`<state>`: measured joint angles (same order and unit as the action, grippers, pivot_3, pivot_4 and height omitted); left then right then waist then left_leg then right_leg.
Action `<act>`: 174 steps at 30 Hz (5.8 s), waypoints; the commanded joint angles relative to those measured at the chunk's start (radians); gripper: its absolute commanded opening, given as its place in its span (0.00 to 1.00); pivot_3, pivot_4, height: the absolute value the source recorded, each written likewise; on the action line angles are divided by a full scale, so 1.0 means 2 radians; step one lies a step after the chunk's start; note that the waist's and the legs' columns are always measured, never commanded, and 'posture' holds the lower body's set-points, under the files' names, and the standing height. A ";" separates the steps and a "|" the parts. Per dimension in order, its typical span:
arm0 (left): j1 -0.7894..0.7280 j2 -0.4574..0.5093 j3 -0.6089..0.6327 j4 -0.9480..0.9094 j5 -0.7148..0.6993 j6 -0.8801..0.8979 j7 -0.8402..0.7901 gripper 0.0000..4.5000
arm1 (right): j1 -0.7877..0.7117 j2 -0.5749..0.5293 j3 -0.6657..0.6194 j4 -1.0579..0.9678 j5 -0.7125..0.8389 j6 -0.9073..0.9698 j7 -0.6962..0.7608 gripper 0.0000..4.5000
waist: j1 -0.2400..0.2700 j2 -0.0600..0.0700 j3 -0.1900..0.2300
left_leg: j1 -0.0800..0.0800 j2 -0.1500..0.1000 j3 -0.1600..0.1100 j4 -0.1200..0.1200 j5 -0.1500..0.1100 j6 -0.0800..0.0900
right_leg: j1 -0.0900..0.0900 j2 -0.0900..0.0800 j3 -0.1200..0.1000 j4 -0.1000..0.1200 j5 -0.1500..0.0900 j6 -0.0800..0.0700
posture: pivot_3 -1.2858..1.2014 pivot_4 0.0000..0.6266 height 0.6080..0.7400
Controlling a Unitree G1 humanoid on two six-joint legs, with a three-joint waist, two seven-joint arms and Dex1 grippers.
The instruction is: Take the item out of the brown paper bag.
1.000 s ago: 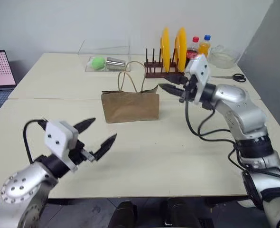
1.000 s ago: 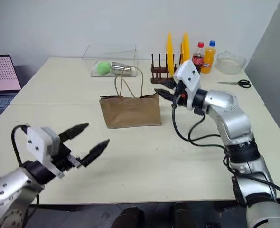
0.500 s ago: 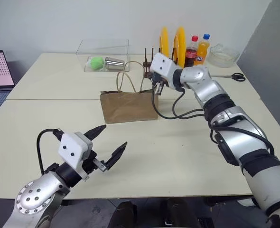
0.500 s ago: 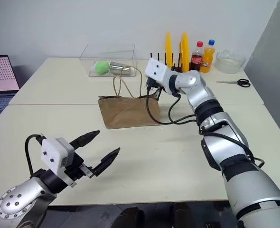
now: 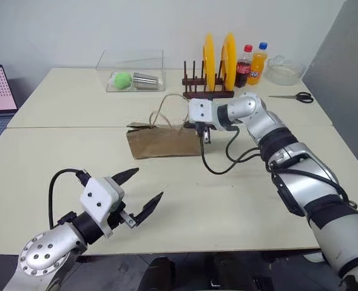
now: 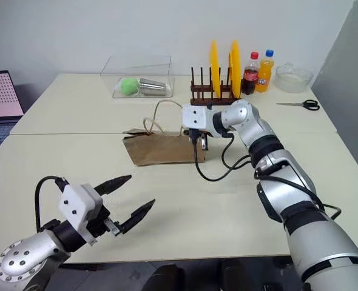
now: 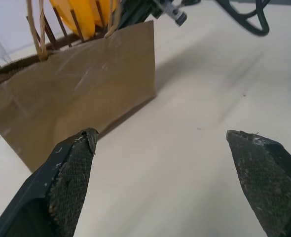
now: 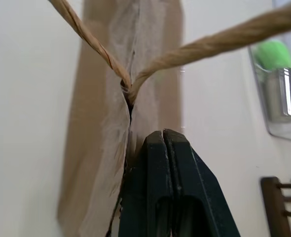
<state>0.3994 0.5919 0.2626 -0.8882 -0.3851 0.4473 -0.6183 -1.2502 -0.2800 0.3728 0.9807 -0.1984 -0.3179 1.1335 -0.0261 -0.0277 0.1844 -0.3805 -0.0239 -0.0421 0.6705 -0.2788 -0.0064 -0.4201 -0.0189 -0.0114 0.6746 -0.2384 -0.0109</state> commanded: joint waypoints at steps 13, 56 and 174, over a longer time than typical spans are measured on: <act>0.081 0.027 0.050 0.035 0.024 -0.107 -0.074 0.99 | 0.131 -0.034 -0.025 -0.311 0.068 0.155 0.046 0.01 | 0.000 0.001 0.000 | 0.001 0.000 0.000 -0.003 0.000 0.000 | 0.000 0.000 -0.001 -0.001 -0.001 -0.002 | 0.52 0.24 1.00; -0.333 0.099 -0.258 0.435 0.233 -0.542 -0.259 1.00 | 0.544 -0.249 -0.144 -0.938 0.339 0.549 -0.132 0.87 | 0.012 0.002 0.001 | -0.001 0.000 -0.001 -0.003 0.000 0.000 | 0.001 0.000 -0.002 -0.006 -0.001 0.003 | 0.52 0.24 1.00; -0.606 -0.001 -0.150 0.435 0.035 -0.047 -0.177 0.00 | 0.436 -0.180 -0.045 -0.797 0.154 0.348 0.009 0.59 | 0.012 0.002 0.001 | 0.000 0.000 -0.003 -0.002 0.002 -0.003 | 0.003 0.000 -0.003 -0.005 -0.001 0.003 | 0.52 0.24 1.00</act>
<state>-0.8042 0.5814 -0.0695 0.0100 -0.2954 0.3525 -0.9727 -0.3645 -0.6274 0.3641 -0.5270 -0.0059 0.2776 1.1213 -0.0021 -0.0244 0.1861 -0.3802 -0.0246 -0.0485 0.6671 -0.2762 -0.0105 -0.4139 -0.0184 -0.0171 0.6642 -0.2395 -0.0060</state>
